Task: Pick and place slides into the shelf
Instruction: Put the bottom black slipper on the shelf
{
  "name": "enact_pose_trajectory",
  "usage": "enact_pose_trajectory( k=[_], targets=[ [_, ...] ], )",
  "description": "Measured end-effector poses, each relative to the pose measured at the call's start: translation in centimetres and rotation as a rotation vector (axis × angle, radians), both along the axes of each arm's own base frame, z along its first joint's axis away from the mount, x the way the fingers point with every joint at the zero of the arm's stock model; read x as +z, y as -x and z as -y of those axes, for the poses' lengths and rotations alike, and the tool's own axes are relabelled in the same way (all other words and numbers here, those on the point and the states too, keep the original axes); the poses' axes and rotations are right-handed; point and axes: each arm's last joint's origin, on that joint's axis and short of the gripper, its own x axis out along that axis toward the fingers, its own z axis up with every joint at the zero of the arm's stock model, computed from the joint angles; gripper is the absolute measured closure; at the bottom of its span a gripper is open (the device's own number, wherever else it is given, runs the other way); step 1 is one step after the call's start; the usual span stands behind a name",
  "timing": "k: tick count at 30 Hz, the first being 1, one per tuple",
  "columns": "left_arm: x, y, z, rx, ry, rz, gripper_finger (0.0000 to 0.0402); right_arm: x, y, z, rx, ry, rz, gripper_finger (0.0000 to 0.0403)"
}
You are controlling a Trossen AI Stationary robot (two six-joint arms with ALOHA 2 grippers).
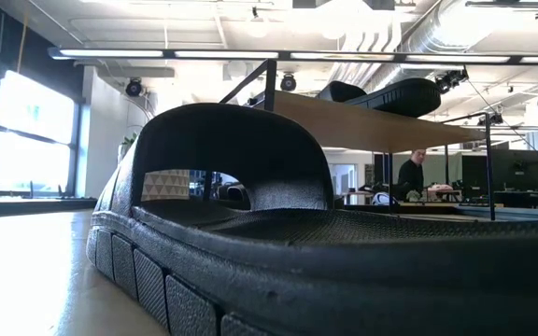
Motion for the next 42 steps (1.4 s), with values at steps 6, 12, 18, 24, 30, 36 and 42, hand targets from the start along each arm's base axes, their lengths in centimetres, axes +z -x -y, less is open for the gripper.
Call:
enact_pose_trajectory(
  k=[6, 12, 18, 24, 30, 36, 42],
  targets=[
    [-5.0, -2.0, 0.9, -0.074, 0.011, -0.126, 0.0401, 0.0, 0.0, 0.1, -0.036, 0.027, 0.0, 0.0251],
    [-8.2, -3.3, 1.0, -0.089, 0.149, -0.238, 0.0401, -0.1, -0.1, 0.1, -0.041, 0.032, -0.002, 0.0251],
    [-9.2, -4.3, 0.4, -0.064, 0.189, -0.233, 0.0387, -0.1, 0.0, 0.1, -0.008, 0.058, -0.006, 0.0251],
    [-9.1, -4.8, -1.1, 0.033, 0.27, -0.27, 0.0311, -0.5, 0.4, 0.2, 0.02, 0.084, -0.053, 0.0251],
    [-9.1, -5.3, -2.5, 0.079, 0.302, -0.288, 0.0231, -0.6, 0.5, 0.2, 0.028, 0.096, -0.067, 0.0251],
    [-9.1, -5.7, -3.7, 0.17, 0.387, -0.322, 0.0192, -0.7, 0.5, 0.2, 0.028, 0.098, -0.075, 0.0251],
    [-9.0, -5.7, -3.9, 0.162, 0.513, -0.384, 0.0193, -0.7, 0.5, 0.2, 0.028, 0.098, -0.075, 0.0251]
  ],
)
